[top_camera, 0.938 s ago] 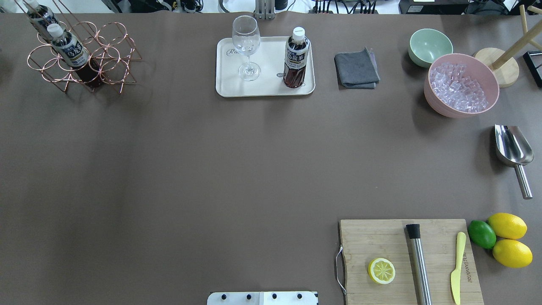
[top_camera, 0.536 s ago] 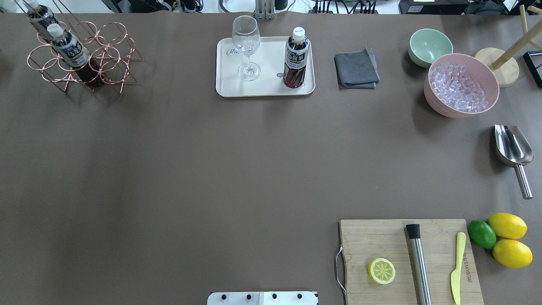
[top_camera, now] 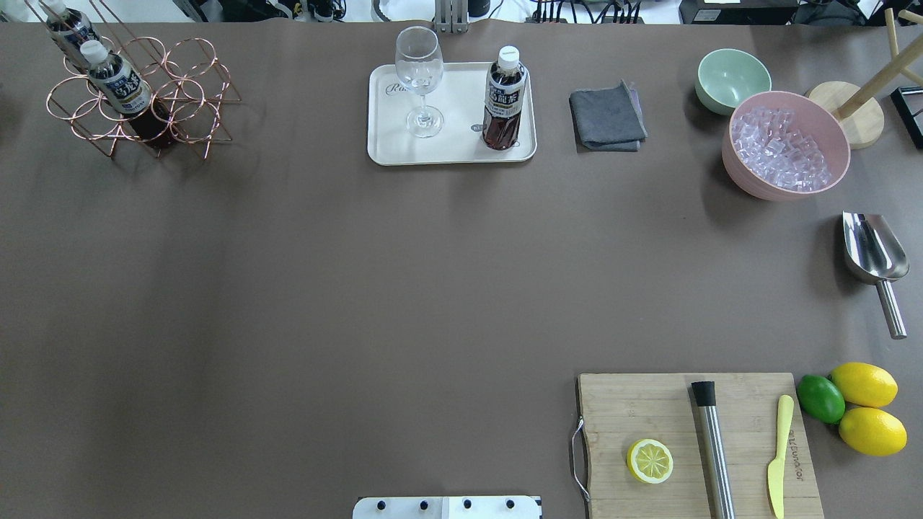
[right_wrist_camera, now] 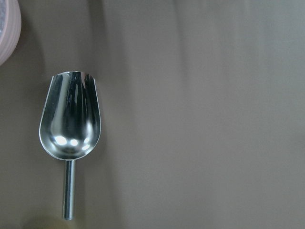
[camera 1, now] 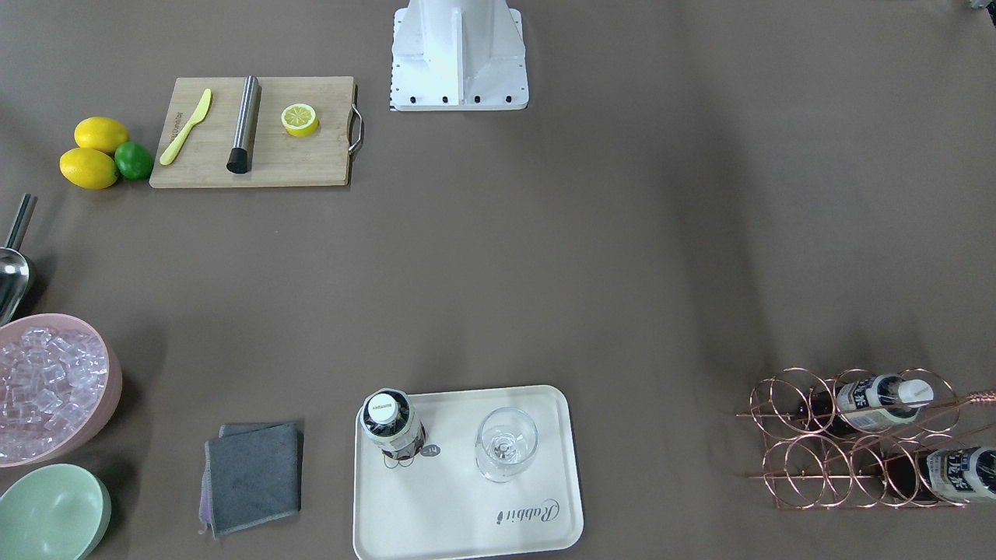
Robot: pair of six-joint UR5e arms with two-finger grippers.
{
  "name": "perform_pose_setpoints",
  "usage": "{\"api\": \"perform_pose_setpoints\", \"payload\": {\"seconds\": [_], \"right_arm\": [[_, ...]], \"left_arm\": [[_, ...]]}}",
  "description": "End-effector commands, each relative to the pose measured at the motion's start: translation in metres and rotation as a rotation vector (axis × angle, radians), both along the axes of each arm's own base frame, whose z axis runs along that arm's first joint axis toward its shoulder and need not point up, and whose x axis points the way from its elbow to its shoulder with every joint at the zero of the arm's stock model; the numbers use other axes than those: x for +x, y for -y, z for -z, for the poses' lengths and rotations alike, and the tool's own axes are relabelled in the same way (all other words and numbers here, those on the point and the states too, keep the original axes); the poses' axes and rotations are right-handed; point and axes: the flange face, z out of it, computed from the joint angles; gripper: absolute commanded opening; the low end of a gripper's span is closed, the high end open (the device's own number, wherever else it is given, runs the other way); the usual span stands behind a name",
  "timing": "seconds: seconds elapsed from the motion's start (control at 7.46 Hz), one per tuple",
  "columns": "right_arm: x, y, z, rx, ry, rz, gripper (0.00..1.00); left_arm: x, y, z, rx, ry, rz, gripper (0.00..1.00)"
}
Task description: Take tea from basket to plate
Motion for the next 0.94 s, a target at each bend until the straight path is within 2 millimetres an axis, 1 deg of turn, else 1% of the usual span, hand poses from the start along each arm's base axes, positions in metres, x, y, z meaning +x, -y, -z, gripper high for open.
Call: {"api": "perform_pose_setpoints", "payload": {"seconds": [0.0, 0.27, 0.8], "right_arm": [[-0.0004, 0.0033, 0.0051, -0.097, 0.008, -0.129, 1.00], [-0.0013, 0.0035, 0.0052, -0.176, 0.012, -0.215, 1.00], [-0.0018, 0.0053, 0.0089, -0.171, 0.021, -0.219, 1.00]], "left_arm": [[0.0004, -0.0023, -0.0012, -0.004, 0.000, -0.001, 0.99], [-0.0002, -0.0023, -0.0004, -0.003, -0.001, 0.002, 0.99], [-0.0002, -0.0024, -0.0011, -0.005, -0.001, 0.002, 0.99]]}}
